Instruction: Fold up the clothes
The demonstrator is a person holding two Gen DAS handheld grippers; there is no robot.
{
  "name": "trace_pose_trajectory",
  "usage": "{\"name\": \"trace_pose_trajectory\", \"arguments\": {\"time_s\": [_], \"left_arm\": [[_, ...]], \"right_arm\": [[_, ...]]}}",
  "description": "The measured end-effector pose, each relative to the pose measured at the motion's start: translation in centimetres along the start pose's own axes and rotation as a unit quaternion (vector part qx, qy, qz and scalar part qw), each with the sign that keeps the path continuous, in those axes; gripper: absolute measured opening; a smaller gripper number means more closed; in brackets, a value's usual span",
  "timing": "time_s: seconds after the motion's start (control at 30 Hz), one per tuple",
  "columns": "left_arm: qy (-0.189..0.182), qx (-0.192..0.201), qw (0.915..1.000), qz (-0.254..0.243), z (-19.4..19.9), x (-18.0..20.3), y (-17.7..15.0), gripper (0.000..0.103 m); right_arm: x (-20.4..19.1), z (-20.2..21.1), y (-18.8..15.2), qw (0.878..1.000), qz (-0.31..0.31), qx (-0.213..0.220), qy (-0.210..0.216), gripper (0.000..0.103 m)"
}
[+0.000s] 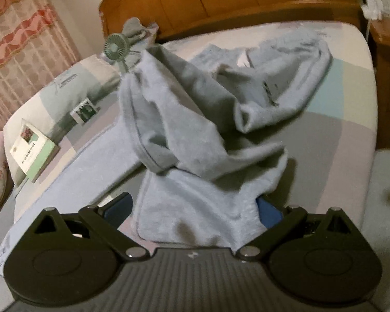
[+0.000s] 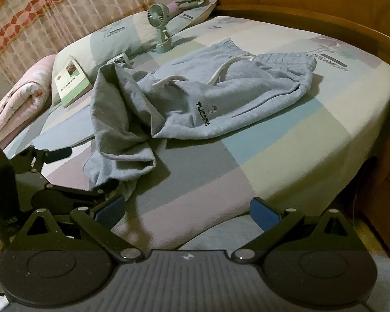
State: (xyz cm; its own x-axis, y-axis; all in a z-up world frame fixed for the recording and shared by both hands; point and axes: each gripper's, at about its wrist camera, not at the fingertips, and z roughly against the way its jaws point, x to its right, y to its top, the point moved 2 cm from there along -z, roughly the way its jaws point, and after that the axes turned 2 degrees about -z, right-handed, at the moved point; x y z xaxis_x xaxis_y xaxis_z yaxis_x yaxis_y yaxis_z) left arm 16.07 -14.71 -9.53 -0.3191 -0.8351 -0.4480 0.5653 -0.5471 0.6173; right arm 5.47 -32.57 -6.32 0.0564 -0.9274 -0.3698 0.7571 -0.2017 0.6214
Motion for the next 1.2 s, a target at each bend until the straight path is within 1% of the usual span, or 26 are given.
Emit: {"name": "trace_pose_trajectory", "arguments": {"time_s": [0.07, 0.13, 0.23, 0.37, 0.57, 0.63, 0.77, 0.83, 0.93, 1.03, 1.13, 1.17, 1.2], "left_arm": [[-0.005, -0.006, 0.9998, -0.018, -0.2, 0.9, -0.1, 0.099], [0.006, -0.007, 0.999, -0.043, -0.3, 1.9, -0.3, 0.099], [0.055, -0.001, 0.9964, -0.064, -0.3, 2.2, -0.6, 0.1], [0.053, -0.028, 0.9971, -0.046, -0.7, 1.4, -0.7, 0.1], [0.063, -0.027, 0.9972, -0.028, -1.3, 1.7, -1.0, 0.101], [0.073, -0.032, 0.9967, -0.018, -1.1, 1.4, -1.1, 0.101], [0.105, -0.043, 0.9933, -0.022, -0.2, 0.4, -2.0, 0.1], [0.111, -0.051, 0.9924, -0.014, 0.3, -0.3, -2.6, 0.1], [0.091, -0.054, 0.9944, 0.003, 0.2, -1.1, -3.4, 0.1], [0.096, -0.048, 0.9939, 0.025, 0.3, -1.2, -3.5, 0.1], [0.124, -0.036, 0.9907, 0.043, 0.8, -1.7, -3.8, 0.1], [0.146, -0.03, 0.9874, 0.053, 1.0, -2.2, -4.0, 0.1], [0.16, -0.027, 0.9847, 0.065, 1.1, -2.7, -4.2, 0.1]], "right_arm": [[0.1, 0.1, 0.0, 1.0, -0.002, 0.001, 0.002, 0.103], [0.3, 0.2, 0.0, 1.0, -0.004, 0.003, 0.003, 0.103], [0.4, 0.2, -0.1, 1.0, -0.006, 0.004, 0.004, 0.103], [0.6, 0.3, -0.1, 1.0, -0.01, 0.005, 0.008, 0.103], [0.3, 0.4, -0.1, 1.0, -0.005, 0.005, 0.015, 0.103], [0.1, 0.6, -0.2, 1.0, -0.001, 0.008, 0.015, 0.103], [0.1, 1.1, -0.3, 1.0, -0.001, 0.012, 0.017, 0.103], [-0.2, 1.1, -0.3, 1.0, 0.002, 0.01, 0.021, 0.103], [-0.9, 1.0, -0.2, 0.999, 0.013, 0.004, 0.032, 0.103], [-2.3, 0.7, 0.0, 0.998, 0.035, -0.01, 0.045, 0.103], [-3.8, 0.3, 0.0, 0.996, 0.059, -0.033, 0.051, 0.103], [-4.3, 0.2, -0.1, 0.996, 0.067, -0.037, 0.05, 0.103], [-4.7, 0.2, -0.2, 0.995, 0.074, -0.038, 0.049, 0.103]]}}
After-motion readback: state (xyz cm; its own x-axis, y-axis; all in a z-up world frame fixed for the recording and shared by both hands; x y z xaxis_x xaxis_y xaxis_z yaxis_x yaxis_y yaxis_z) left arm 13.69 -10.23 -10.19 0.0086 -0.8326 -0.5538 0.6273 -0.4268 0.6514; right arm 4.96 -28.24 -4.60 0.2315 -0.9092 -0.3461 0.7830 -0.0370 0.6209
